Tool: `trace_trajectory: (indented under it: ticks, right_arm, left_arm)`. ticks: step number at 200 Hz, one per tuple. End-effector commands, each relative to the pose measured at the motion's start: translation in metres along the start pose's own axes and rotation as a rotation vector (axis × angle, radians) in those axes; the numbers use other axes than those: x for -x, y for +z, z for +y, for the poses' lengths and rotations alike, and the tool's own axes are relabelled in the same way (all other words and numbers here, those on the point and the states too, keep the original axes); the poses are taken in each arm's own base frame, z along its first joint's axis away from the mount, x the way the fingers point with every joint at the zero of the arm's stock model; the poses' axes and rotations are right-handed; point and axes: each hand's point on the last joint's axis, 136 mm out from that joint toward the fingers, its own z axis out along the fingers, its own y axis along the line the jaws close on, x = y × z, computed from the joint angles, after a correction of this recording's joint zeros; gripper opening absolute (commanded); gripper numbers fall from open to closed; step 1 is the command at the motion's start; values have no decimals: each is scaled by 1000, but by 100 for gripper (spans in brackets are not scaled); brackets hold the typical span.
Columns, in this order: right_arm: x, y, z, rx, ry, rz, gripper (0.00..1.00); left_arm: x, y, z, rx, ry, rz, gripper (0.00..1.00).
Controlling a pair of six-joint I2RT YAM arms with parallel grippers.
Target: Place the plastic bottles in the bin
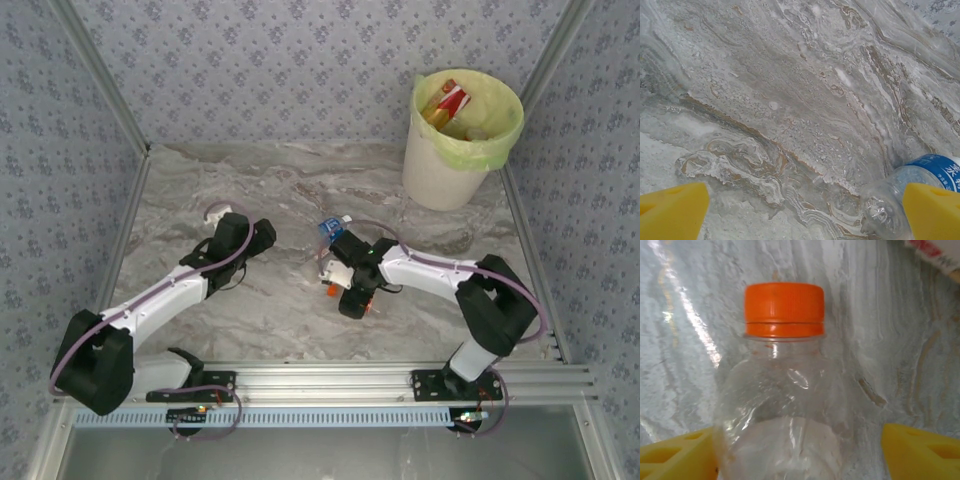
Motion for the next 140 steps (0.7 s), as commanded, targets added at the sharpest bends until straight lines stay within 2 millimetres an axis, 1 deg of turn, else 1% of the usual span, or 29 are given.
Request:
trace_trajectory:
  ticks: [1,9,14,46,61,89,140]
  right_arm:
    - [-18,18,4,1,-32,83,81]
    - [-19,21,0,-14,-26,88,76]
    - [-19,22,-2,-25,-23,92,74]
    - [-21,24,-7,-55,-35,101,72]
    - [-21,23,-5,-48,-40,100,68]
    - [-23,16,-5,-45,-31,93,54]
    - [-24,-3,-11,-78,-32,57,46]
  left_arm:
    - [5,-4,8,25,17,-26,99]
    - [5,-4,8,27,19,-27,100]
    - [6,-4,8,27,18,-27,99]
    - [7,-4,7,24,16,-29,99]
    - [6,-4,6,21,13,-29,99]
    - [6,-3,5,19,18,-26,100]
    - [7,-1,1,13,27,-23,99]
